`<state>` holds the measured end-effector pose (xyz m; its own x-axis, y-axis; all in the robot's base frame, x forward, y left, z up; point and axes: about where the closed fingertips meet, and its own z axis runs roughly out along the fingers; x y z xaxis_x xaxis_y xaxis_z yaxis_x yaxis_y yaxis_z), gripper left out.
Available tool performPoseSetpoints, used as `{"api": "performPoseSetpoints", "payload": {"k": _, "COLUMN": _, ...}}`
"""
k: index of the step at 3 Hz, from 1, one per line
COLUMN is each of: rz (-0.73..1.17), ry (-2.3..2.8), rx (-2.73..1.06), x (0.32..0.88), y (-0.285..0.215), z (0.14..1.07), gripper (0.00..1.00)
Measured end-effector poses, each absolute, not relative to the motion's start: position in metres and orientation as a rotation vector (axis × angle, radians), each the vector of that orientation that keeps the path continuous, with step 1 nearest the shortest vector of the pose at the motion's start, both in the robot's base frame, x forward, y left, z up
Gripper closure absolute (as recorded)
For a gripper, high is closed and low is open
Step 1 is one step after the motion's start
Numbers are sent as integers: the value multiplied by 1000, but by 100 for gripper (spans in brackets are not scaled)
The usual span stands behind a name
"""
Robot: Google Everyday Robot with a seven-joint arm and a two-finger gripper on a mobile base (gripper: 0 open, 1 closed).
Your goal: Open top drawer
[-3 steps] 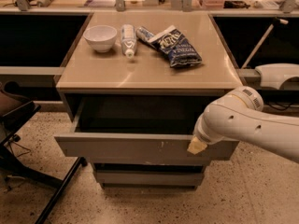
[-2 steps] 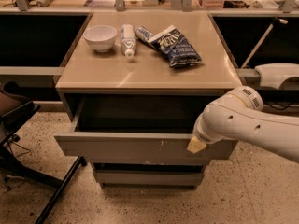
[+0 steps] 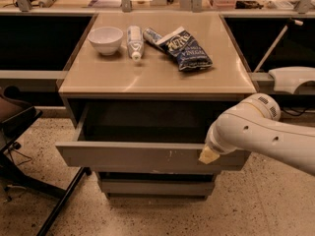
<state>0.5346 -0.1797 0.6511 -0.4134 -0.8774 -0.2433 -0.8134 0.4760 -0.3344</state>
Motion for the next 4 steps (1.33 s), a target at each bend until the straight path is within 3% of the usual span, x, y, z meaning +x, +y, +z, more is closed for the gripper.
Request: {"api": "performPoseSetpoints", "payload": {"k": 4, "rz": -248, "ry": 2323, "rx": -1435, "x": 514, "y": -186, "z": 653, "gripper": 100}}
